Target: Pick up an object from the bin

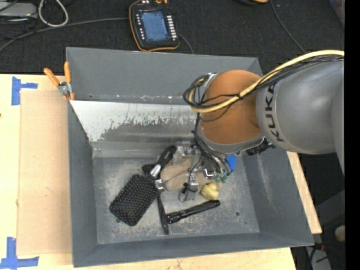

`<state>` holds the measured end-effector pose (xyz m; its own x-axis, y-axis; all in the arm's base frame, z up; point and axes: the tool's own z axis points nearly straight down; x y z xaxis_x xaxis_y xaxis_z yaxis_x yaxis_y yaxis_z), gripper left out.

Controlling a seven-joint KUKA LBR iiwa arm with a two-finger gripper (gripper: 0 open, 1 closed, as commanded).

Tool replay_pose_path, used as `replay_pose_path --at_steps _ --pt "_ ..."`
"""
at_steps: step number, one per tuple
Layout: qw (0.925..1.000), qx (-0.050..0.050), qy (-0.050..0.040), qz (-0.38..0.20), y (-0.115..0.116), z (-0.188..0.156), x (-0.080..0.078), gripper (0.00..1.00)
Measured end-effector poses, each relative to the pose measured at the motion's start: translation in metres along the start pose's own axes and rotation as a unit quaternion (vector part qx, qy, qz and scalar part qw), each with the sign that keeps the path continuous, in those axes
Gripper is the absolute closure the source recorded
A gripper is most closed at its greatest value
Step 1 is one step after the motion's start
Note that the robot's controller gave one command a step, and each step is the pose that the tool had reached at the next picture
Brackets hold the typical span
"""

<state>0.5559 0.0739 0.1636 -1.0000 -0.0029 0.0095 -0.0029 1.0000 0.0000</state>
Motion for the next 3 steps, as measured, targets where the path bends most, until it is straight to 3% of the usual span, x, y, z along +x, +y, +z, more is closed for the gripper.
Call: replay_pose_path --at_steps 1,2,3 --pt "1.0000 0.000 -0.0040 0.002 -0.001 -0.005 -0.002 0.00" --pt "0.9926 0.000 -0.0024 -0.121 -0.019 0.088 -0.036 0.00" --pt "0.9895 0.000 -0.0049 -0.144 -0.019 0.106 -0.038 0.00"
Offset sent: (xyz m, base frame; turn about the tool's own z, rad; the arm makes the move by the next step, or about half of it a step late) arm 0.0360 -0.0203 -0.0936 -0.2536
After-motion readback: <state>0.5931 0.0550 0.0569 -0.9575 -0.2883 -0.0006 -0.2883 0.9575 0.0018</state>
